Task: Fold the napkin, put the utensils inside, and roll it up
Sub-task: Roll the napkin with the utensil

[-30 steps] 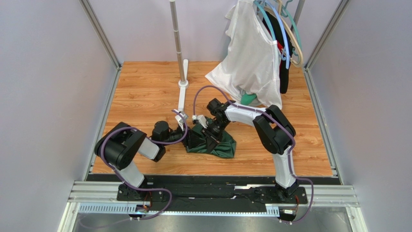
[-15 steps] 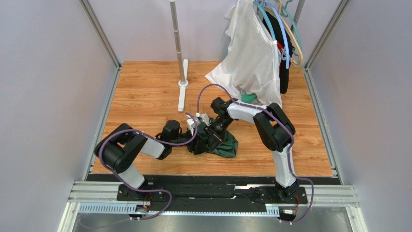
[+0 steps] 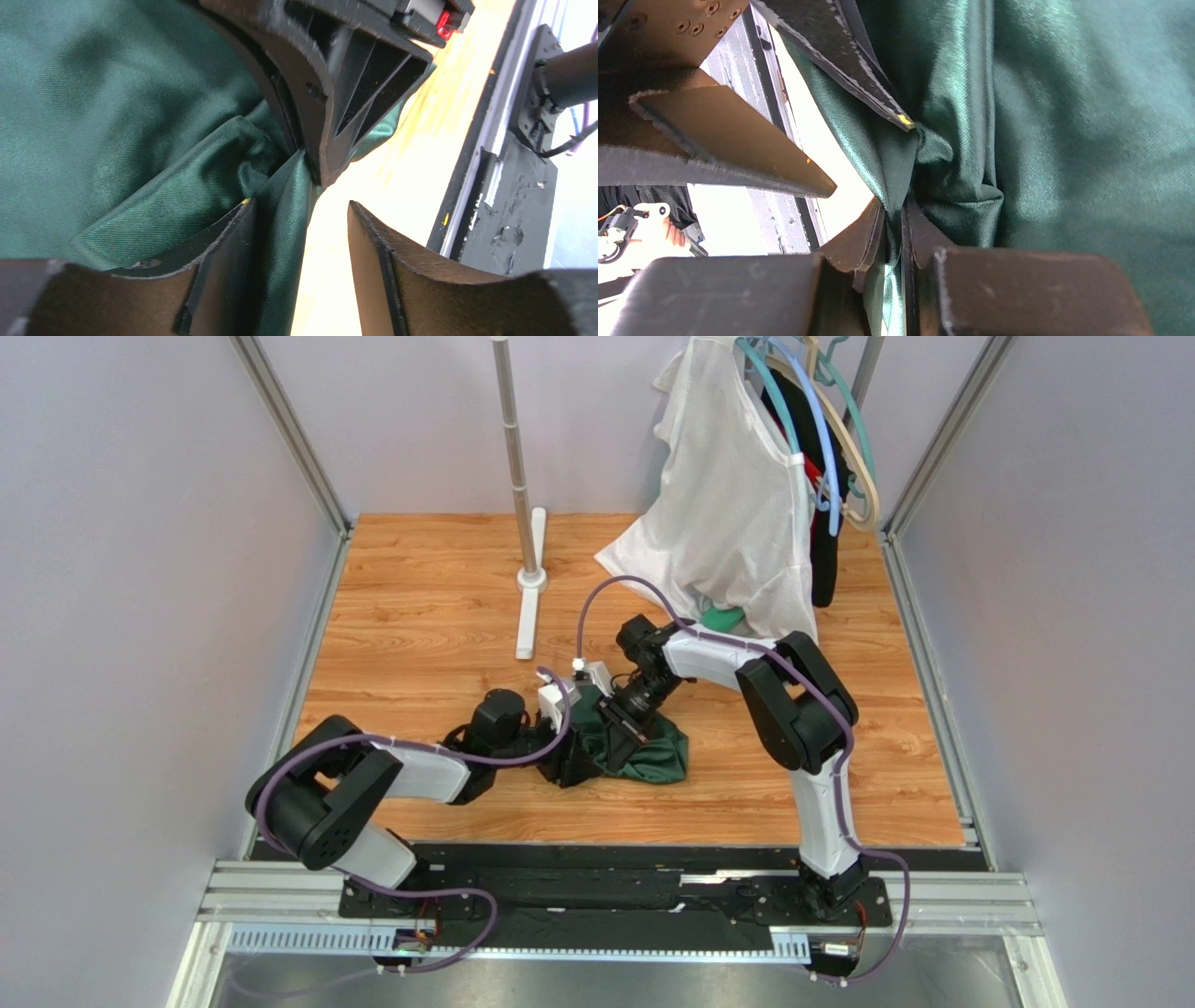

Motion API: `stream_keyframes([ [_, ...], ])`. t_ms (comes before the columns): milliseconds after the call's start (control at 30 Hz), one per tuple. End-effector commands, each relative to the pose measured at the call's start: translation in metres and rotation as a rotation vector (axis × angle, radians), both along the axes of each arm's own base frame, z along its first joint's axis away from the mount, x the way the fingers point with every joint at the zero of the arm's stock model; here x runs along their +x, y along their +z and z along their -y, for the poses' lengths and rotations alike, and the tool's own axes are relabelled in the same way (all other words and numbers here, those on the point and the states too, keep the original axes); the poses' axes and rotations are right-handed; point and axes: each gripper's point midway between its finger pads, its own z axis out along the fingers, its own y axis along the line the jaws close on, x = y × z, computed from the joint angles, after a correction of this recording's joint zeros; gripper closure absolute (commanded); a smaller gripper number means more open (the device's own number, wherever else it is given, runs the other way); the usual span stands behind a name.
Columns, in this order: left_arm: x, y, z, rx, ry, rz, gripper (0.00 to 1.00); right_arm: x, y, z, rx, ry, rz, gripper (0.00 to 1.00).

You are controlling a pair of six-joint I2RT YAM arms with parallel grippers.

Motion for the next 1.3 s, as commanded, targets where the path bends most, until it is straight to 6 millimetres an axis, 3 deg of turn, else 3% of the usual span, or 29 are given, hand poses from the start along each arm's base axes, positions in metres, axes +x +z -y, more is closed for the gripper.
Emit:
stream_keyframes([
  [0,-0.007,-0.015,-0.015,0.084,0.058,-0.041,0.43,0.012,-0.002,0.000,0.020,-0.007,0.020,1.00],
  [133,-0.008,-0.015,-0.021,0.098,0.085,-0.053,0.46,0.013,-0.002,0.001,0.025,-0.010,0.017,1.00],
  [333,-0.007,-0.031,-0.024,0.153,0.106,-0.101,0.56,0.014,0.001,0.000,0.036,-0.014,0.013,1.00],
  [533,-0.003,-0.039,-0.026,0.203,0.122,-0.137,0.70,0.015,0.004,-0.001,0.044,-0.019,0.013,1.00],
  [733,-0.004,-0.048,-0.030,0.245,0.135,-0.182,0.90,0.014,0.009,-0.003,0.061,-0.026,0.020,1.00],
  [833,-0.007,-0.053,-0.030,0.266,0.130,-0.227,0.94,0.014,0.013,-0.004,0.068,-0.038,0.022,0.99],
  [967,-0.008,-0.053,-0.029,0.218,0.119,-0.310,0.96,0.017,0.029,-0.004,0.097,-0.070,0.046,0.74],
  [1033,-0.005,-0.055,-0.033,0.210,0.128,-0.333,0.96,0.018,0.035,-0.002,0.113,-0.082,0.067,0.70],
  [1067,-0.006,-0.054,-0.032,0.201,0.117,-0.345,0.96,0.021,0.046,-0.001,0.128,-0.096,0.097,0.65],
  [1167,-0.007,-0.052,-0.032,0.181,0.099,-0.379,0.96,0.028,0.054,0.005,0.126,-0.136,0.165,0.52],
  [1233,-0.004,-0.052,-0.034,0.172,0.101,-0.405,0.96,0.038,0.069,0.006,0.142,-0.171,0.257,0.50],
  [1267,-0.005,-0.050,-0.033,0.159,0.091,-0.423,0.96,0.035,0.064,0.011,0.126,-0.191,0.269,0.48],
])
